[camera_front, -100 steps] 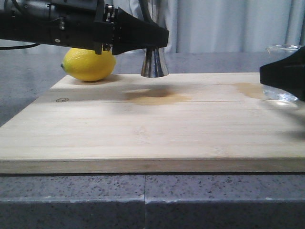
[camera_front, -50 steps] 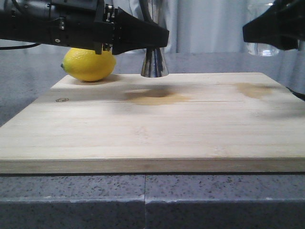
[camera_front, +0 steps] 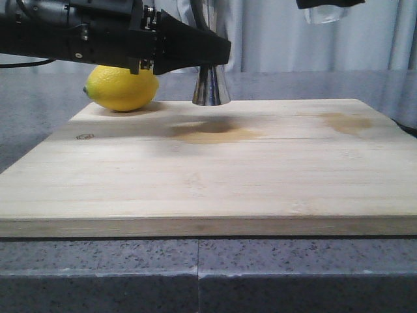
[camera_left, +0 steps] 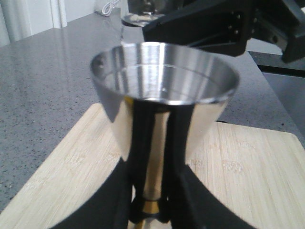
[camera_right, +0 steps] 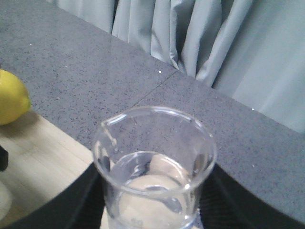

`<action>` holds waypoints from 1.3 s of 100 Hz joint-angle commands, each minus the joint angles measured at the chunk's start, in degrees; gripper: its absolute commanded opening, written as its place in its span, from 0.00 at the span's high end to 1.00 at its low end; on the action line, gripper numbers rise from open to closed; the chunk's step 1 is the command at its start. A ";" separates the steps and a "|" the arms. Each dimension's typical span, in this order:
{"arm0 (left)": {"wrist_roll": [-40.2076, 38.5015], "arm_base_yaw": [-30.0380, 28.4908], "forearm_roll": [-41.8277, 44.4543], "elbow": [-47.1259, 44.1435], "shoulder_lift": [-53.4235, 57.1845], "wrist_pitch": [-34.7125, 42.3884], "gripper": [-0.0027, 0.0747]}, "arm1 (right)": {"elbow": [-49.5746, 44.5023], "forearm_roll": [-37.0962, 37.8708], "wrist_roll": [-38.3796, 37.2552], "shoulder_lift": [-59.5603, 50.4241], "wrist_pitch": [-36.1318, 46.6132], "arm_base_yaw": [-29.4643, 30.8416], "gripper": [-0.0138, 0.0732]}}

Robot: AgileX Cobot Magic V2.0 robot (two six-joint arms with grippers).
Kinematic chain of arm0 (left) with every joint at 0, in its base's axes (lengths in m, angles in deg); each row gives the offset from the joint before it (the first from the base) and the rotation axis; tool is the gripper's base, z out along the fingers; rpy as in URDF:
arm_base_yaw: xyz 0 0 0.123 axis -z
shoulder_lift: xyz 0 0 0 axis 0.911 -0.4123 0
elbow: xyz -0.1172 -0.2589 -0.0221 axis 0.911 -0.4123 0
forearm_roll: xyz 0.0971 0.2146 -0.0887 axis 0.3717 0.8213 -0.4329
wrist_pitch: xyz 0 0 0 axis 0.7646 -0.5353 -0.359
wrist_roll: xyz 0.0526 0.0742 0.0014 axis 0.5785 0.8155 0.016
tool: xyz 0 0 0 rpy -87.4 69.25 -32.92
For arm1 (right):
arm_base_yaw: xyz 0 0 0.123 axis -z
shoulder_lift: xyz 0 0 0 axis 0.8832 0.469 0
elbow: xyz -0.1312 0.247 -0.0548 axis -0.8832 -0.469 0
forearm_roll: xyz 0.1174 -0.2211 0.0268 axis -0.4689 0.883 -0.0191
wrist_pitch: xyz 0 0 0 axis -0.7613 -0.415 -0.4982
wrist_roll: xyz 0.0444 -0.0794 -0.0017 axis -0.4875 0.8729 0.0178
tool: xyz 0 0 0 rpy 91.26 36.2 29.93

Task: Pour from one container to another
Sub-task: 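Lift the beaker with the right gripper above the jigger, then tilt the beaker with the right gripper, pouring liquid into the jigger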

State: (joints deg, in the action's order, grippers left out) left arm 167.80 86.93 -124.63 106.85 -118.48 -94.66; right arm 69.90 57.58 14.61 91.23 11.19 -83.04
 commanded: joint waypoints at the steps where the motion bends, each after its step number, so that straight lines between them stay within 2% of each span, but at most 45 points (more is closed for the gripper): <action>1: -0.41 0.56 -4.84 1.60 2.60 -6.12 0.97 | 4.82 2.75 -1.46 -0.37 2.61 -0.77 0.52; 21: -0.41 0.56 -4.84 1.60 2.60 -6.12 0.97 | 10.36 6.67 -1.91 1.74 -2.51 -3.03 0.52; 75: -0.41 0.56 -4.84 1.60 2.60 -6.12 0.97 | 15.24 17.44 -2.37 3.03 -6.52 -7.47 0.52; 111: -0.41 0.56 -4.84 1.60 2.60 -6.09 0.97 | 16.11 24.24 -2.37 4.12 -6.41 -9.06 0.52; 130: -0.41 0.56 -4.84 1.60 2.60 -6.09 0.97 | 16.11 24.89 -2.37 4.12 -6.33 -9.06 0.52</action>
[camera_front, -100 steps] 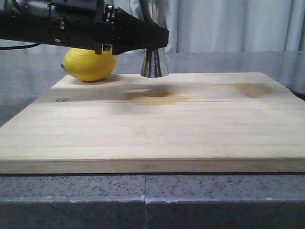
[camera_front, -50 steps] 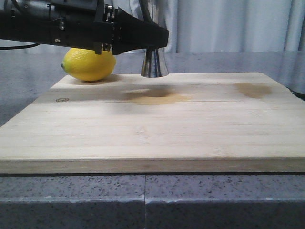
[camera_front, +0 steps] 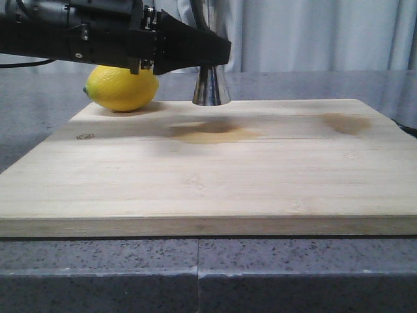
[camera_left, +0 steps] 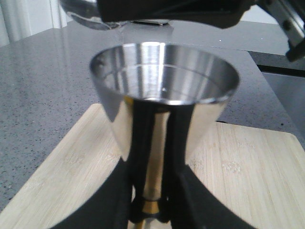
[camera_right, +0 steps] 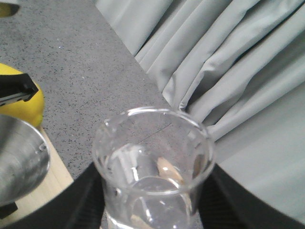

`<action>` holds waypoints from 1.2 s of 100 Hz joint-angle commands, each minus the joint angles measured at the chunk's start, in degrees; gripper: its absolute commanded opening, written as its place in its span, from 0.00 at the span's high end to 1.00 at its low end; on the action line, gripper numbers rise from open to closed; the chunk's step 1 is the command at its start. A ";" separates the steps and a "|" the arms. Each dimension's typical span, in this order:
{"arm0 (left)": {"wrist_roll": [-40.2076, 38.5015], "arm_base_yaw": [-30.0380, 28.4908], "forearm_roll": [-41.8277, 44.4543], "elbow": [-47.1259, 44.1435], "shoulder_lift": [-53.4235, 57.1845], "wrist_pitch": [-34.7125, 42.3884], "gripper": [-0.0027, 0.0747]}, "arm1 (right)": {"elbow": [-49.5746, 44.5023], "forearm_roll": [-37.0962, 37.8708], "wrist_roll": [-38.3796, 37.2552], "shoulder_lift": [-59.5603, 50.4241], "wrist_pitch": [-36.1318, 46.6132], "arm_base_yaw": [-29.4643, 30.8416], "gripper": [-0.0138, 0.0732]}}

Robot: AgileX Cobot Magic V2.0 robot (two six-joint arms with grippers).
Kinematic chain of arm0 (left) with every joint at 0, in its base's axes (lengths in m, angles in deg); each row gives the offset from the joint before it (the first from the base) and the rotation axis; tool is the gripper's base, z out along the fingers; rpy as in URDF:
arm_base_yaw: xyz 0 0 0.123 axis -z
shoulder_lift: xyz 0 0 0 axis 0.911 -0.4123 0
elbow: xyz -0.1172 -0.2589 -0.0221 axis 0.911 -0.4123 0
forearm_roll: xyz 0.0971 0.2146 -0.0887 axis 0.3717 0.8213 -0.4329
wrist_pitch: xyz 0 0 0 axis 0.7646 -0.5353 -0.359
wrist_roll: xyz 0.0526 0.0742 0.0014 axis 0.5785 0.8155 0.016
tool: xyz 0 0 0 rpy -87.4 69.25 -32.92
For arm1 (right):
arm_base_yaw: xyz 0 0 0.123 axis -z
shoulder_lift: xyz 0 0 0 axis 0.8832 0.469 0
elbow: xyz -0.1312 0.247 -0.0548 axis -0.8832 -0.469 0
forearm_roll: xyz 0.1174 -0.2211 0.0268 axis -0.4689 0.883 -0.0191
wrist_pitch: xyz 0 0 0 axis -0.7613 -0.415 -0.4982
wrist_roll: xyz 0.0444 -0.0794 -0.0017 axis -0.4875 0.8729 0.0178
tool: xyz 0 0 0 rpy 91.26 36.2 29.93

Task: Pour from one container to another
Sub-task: 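Tilt the beaker with the right gripper, pouring liquid into the jigger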

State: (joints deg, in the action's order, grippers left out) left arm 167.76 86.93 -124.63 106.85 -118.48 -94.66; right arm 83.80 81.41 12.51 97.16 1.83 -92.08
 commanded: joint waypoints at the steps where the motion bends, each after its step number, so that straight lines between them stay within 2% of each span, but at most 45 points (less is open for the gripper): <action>1: -0.37 0.56 -4.84 1.60 2.60 -6.09 0.97 | 2.22 1.18 -0.28 -1.81 3.06 -0.02 0.52; 32: -0.37 0.56 -4.84 1.60 2.60 -6.09 0.97 | 1.26 5.77 -4.28 -3.47 4.02 -0.07 0.52; 68: -0.37 0.56 -4.84 1.60 2.60 -6.09 0.97 | -0.93 7.56 -4.28 -4.46 6.16 -0.66 0.52; 120: -0.37 0.56 -4.84 1.60 2.60 -6.09 0.97 | -0.93 15.82 -4.28 -4.12 7.49 -1.26 0.52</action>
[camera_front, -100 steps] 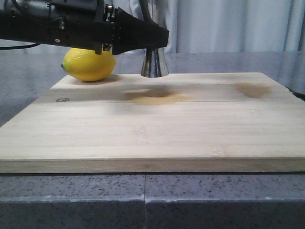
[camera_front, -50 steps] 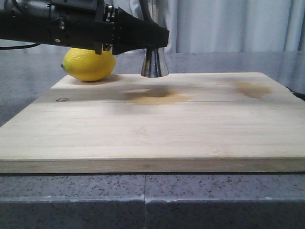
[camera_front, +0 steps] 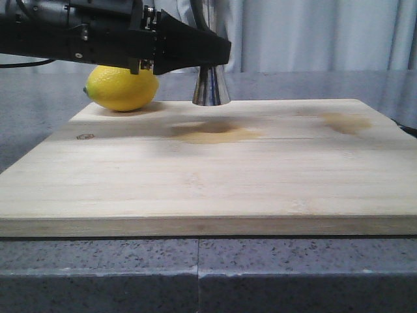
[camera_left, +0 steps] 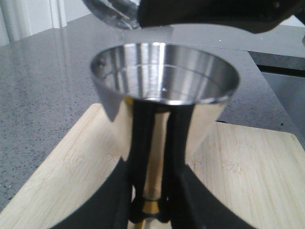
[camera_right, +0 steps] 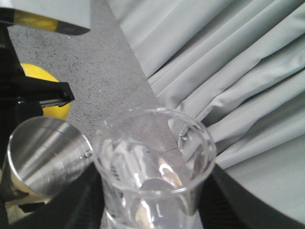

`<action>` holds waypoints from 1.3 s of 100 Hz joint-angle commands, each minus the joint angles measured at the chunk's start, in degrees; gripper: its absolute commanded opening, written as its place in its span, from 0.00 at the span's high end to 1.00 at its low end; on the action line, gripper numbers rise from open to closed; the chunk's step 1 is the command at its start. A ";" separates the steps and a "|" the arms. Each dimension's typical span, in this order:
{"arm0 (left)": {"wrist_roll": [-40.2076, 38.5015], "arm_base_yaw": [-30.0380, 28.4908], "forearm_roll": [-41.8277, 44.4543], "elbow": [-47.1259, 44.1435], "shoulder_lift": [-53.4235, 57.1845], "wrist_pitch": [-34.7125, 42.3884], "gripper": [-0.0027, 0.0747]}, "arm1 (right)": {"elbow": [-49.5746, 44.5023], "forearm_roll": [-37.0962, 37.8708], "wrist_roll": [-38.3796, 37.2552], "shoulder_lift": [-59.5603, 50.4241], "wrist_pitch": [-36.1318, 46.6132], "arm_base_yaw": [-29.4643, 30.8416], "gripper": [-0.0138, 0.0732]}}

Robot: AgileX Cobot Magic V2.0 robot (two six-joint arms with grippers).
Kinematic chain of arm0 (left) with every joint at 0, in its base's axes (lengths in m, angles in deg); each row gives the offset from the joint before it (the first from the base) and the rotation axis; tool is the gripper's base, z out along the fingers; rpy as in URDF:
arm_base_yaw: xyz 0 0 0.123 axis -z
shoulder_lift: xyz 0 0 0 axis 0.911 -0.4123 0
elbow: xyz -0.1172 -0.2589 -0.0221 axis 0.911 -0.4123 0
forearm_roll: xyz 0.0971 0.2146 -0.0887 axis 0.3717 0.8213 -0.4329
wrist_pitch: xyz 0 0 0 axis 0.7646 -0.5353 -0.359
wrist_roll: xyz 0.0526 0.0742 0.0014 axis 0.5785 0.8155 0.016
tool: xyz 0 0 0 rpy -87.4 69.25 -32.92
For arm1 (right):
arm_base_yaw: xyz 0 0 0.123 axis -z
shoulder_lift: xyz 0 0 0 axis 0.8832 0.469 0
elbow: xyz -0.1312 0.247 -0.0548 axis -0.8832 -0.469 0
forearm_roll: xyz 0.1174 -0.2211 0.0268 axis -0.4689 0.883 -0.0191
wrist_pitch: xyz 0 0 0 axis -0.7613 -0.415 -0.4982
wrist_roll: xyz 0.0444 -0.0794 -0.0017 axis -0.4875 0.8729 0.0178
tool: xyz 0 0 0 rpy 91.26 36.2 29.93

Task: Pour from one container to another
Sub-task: 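Tilt the beaker with the right gripper, pouring liquid into the jigger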

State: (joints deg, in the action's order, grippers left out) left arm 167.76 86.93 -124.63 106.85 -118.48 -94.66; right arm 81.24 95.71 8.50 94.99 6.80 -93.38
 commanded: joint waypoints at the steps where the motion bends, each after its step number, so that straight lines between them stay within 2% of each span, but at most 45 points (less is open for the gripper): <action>1: -0.37 0.56 -4.84 1.60 2.60 -6.09 0.97 | 1.63 1.54 -0.27 -1.95 2.53 0.04 0.52; 67: -0.37 0.56 -4.84 1.60 2.60 -6.09 0.97 | 1.63 11.42 -0.27 -1.95 1.60 0.04 0.52; 130: -0.37 0.56 -4.84 1.60 2.60 -6.09 0.97 | 1.63 17.00 -0.27 -1.95 0.14 0.04 0.52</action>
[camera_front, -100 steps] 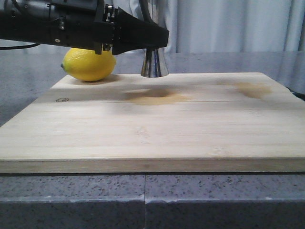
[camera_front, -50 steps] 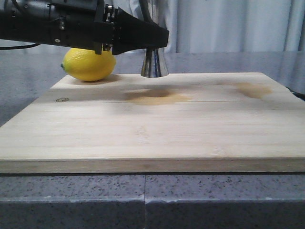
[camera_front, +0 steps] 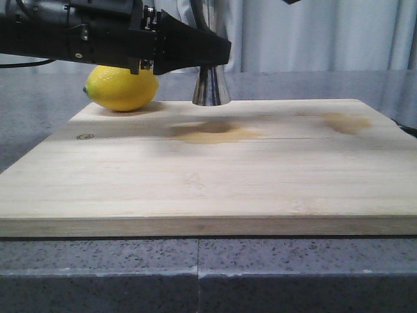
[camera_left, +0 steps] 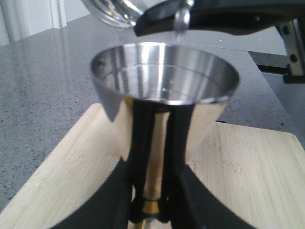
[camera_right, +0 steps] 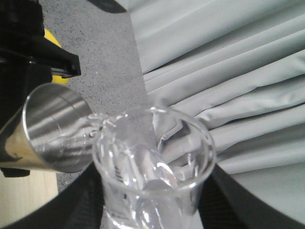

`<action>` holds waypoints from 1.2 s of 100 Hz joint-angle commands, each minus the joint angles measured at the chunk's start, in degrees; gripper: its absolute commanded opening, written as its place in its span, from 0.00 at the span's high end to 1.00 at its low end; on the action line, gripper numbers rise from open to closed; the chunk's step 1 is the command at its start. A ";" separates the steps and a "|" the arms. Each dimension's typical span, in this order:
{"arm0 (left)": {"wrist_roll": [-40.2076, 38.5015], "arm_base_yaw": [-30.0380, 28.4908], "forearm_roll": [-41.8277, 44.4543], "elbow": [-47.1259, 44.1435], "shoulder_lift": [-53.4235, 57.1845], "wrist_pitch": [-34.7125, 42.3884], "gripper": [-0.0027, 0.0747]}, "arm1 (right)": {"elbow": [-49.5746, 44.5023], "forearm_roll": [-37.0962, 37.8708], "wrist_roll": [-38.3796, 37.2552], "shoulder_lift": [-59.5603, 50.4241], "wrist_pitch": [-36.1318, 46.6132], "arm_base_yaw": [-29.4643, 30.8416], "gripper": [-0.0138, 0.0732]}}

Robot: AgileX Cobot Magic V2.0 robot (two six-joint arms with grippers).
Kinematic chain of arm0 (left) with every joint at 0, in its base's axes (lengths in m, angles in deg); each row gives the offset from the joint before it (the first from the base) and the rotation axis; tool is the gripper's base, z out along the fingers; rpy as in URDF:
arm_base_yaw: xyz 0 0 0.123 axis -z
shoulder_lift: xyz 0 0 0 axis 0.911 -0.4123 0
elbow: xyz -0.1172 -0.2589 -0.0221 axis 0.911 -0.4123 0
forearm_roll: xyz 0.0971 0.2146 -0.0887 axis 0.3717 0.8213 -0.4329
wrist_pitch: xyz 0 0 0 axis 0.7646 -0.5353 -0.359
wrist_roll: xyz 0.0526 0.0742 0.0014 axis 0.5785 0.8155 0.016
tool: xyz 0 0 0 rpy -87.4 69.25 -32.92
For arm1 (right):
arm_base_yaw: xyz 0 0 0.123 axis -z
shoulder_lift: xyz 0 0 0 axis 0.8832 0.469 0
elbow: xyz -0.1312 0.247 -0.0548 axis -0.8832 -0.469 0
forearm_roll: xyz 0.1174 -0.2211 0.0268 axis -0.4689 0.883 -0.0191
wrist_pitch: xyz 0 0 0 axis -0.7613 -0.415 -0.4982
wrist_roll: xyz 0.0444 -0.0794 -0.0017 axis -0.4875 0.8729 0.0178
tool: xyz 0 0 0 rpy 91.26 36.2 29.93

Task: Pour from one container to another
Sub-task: 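Tilt the beaker with the right gripper, pouring liquid into the jigger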

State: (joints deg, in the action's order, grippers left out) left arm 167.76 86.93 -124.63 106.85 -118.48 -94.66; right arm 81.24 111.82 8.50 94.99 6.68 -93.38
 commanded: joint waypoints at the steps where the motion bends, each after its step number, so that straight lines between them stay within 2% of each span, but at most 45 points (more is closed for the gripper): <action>1: -0.37 0.56 -4.84 1.60 2.60 -6.09 0.97 | 1.63 1.12 -0.27 -1.95 0.25 0.04 0.52; 120: -0.37 0.56 -4.84 1.60 2.60 -6.09 0.97 | 1.63 7.64 -0.27 -1.95 -1.46 0.04 0.52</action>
State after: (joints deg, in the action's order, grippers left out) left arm 167.76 86.93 -124.63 106.85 -118.48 -94.66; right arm 81.24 118.95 8.40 94.99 5.88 -93.38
